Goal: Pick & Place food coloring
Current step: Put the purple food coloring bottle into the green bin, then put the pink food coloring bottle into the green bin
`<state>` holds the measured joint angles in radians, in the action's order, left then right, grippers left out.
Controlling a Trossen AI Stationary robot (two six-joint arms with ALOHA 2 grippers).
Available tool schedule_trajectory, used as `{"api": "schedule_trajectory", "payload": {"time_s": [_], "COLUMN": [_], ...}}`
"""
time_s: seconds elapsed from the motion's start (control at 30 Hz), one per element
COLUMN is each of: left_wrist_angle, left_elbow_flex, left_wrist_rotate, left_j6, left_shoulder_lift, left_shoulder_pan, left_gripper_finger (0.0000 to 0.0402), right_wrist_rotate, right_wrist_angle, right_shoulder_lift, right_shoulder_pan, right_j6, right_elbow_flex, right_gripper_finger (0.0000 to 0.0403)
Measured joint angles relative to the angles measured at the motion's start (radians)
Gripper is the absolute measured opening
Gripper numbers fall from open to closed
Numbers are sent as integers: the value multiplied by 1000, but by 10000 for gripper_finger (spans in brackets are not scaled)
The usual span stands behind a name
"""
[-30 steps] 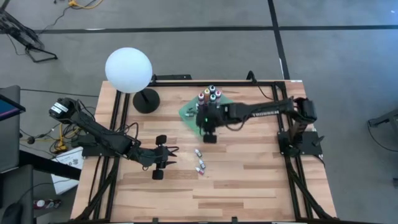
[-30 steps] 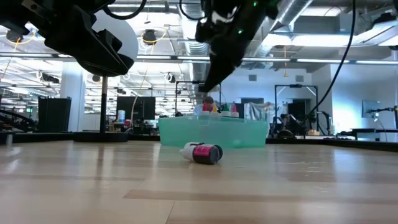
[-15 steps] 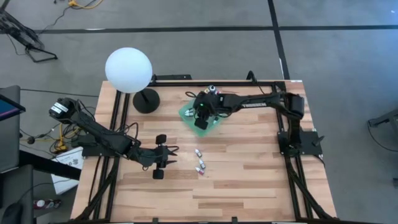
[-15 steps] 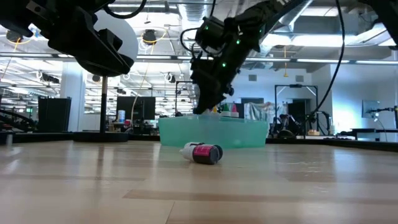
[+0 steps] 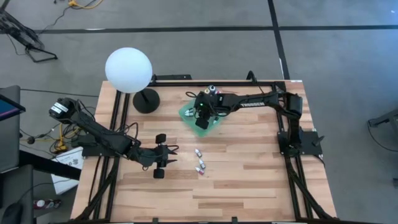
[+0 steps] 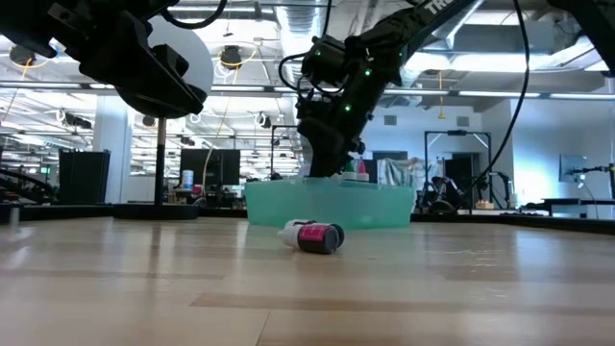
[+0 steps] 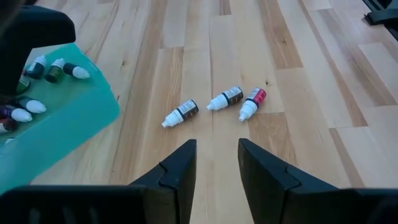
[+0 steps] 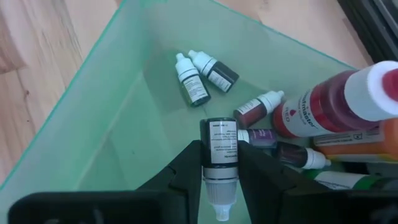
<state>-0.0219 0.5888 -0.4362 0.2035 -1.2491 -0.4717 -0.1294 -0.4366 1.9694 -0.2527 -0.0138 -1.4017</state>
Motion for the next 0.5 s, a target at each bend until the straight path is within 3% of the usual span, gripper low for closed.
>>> {"api": "schedule_trajectory", "payload": {"time_s": [0.5], "left_wrist_angle": [0], "left_elbow_flex": [0], "left_wrist_rotate": [-21], "left_j6": [-11], "left_shoulder_lift": [0], "left_shoulder_pan": [3], "left_gripper_finger": [113], "right_wrist_rotate": [-4], "right_wrist_angle": [-41], "right_shoulder_lift": [-43], "right_shoulder_pan": [33], "right_j6": [15], "right_elbow_flex": [-2], "right_gripper_finger": [181]}}
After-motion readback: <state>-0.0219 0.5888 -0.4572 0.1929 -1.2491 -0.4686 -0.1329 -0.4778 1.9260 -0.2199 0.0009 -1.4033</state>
